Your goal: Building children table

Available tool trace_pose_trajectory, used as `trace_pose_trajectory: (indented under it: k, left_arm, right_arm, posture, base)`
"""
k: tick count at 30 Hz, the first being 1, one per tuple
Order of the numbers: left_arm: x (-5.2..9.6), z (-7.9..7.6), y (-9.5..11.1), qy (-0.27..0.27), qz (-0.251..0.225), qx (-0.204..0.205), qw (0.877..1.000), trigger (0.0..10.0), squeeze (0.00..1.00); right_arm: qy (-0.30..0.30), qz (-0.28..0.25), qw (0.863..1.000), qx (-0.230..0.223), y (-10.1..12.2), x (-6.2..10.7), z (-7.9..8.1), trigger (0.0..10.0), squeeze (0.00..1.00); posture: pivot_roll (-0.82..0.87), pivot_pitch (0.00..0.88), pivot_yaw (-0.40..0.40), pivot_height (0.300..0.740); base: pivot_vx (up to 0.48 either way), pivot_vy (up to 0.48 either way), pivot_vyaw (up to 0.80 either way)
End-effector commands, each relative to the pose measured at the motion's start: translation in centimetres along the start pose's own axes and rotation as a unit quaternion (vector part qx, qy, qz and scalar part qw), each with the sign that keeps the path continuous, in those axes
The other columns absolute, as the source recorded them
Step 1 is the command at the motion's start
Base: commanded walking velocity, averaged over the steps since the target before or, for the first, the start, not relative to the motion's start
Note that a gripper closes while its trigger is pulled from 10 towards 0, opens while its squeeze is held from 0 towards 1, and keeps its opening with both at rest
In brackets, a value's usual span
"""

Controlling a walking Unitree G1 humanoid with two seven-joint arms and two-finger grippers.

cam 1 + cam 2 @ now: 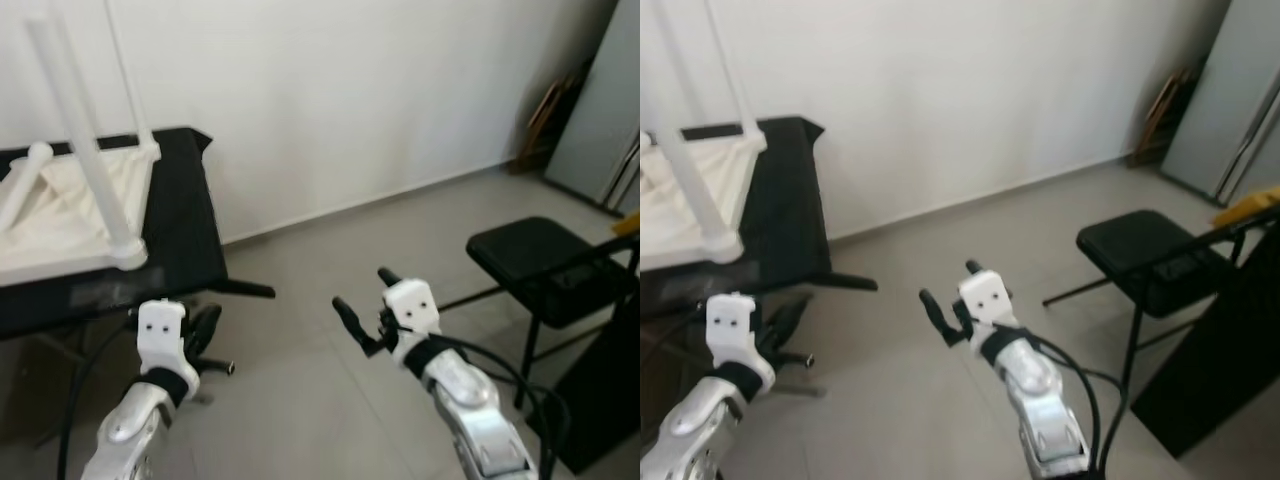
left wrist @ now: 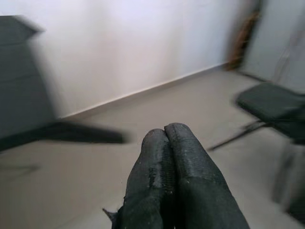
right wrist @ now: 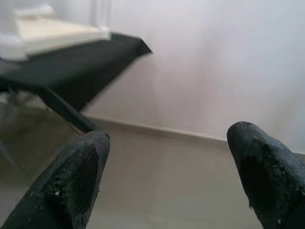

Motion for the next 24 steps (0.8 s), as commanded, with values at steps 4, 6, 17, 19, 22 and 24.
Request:
trace_pose_trajectory:
  k: [4,6,17,19,22,24]
  left_arm:
    - [-0.08,0.36,-0.03,0.001,0.005,-0.011,1.000,10.0,0.00]
    - [-0.13,0.29,0.04,-0.003,0.003,-0.012,1.000,10.0,0.00]
    - [-0.11,0.20,0.43,-0.006,-0.011,-0.005,1.000,10.0,0.00]
    - [-0.15,0.17,0.45,-0.010,-0.012,-0.001,1.000,10.0,0.00]
    - [-0.16,0.21,0.59,-0.011,-0.021,0.007,1.000,10.0,0.00]
    - [-0.11,0.28,0.69,-0.010,-0.028,0.014,0.999,10.0,0.00]
  right_arm:
    - [0.002,-0.008,1.000,-0.003,0.20,-0.30,0.22,10.0,0.00]
    - [0.002,-0.007,1.000,-0.003,0.22,-0.37,0.19,10.0,0.00]
    - [0.000,-0.006,1.000,-0.003,0.26,-0.49,0.14,10.0,0.00]
    - [0.000,-0.006,1.000,-0.002,0.28,-0.53,0.12,10.0,0.00]
    - [-0.001,-0.006,1.000,-0.001,0.30,-0.56,0.11,10.0,0.00]
    - [-0.004,-0.006,1.000,0.000,0.33,-0.62,0.06,10.0,0.00]
  posture:
    - [-0.08,0.000,0.003,0.740]
    - [-0.08,0.000,0.004,0.740]
    - [-0.08,0.000,0.007,0.740]
    - [-0.09,0.000,0.007,0.740]
    - [-0.09,0.000,0.008,0.740]
    - [-0.09,0.000,0.008,0.740]
  base:
    - [0.000,-0.383,0.00]
    - [0.000,-0.131,0.00]
    - [0.000,0.000,0.00]
    - [0.000,0.000,0.00]
    - [0.000,0.000,0.00]
    - [0.146,0.000,0.00]
Point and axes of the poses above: a point about 5 cm out from each wrist's last joint towards the gripper, its own x axis pointing back from the gripper into the wrist, its own y axis along the axis of the wrist's last joint, z = x × y, the point moved 1 cm from there along -x, pointing out of the wrist towards the gripper, and after that the axes turned 15 degrees about -x, right-handed, at the moved point
